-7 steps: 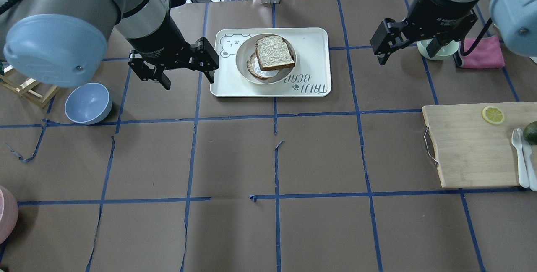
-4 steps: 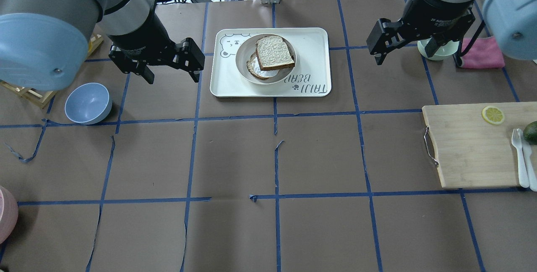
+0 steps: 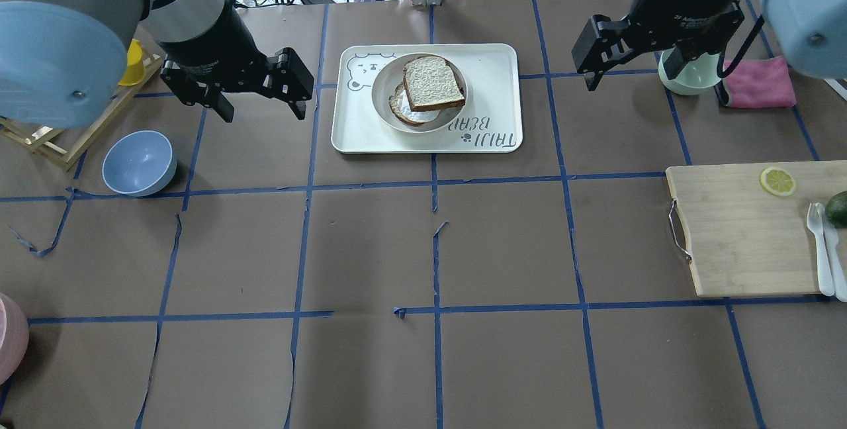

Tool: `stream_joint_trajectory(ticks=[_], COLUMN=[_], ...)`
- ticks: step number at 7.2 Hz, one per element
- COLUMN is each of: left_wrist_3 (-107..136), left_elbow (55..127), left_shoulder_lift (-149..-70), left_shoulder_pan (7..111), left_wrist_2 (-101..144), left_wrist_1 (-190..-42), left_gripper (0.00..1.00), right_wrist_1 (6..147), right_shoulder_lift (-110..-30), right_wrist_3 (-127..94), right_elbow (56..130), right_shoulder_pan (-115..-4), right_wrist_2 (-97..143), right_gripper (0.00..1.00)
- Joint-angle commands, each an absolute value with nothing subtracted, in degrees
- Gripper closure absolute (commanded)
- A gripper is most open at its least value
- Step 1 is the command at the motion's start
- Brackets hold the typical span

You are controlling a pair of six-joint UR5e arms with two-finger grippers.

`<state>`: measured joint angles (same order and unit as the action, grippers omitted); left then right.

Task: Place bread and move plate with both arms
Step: 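Open the left gripper and draw it back from the plate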

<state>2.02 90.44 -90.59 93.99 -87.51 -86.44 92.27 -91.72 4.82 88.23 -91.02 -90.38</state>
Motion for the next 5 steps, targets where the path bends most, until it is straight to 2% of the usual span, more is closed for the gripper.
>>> stream_joint_trajectory(ticks=[1, 5], left_wrist_3=[2.11, 2.2], left_elbow=[90.35, 90.35], left_shoulder_lift=[-90.79, -90.79], left_shoulder_pan=[93.87, 93.87], left_wrist_2=[-87.45, -87.45], left_wrist_1=[-86.31, -86.31], left_gripper=[0.0, 0.0], right_wrist_1=[91.93, 92.46], right_shoulder_lift=[-91.67, -91.58], right_wrist_3=[4.48, 4.48], right_elbow=[87.98, 88.07], right_shoulder_pan=[-91.14, -90.88], right_wrist_2=[-90.7, -91.85], right_gripper=[0.0, 0.0])
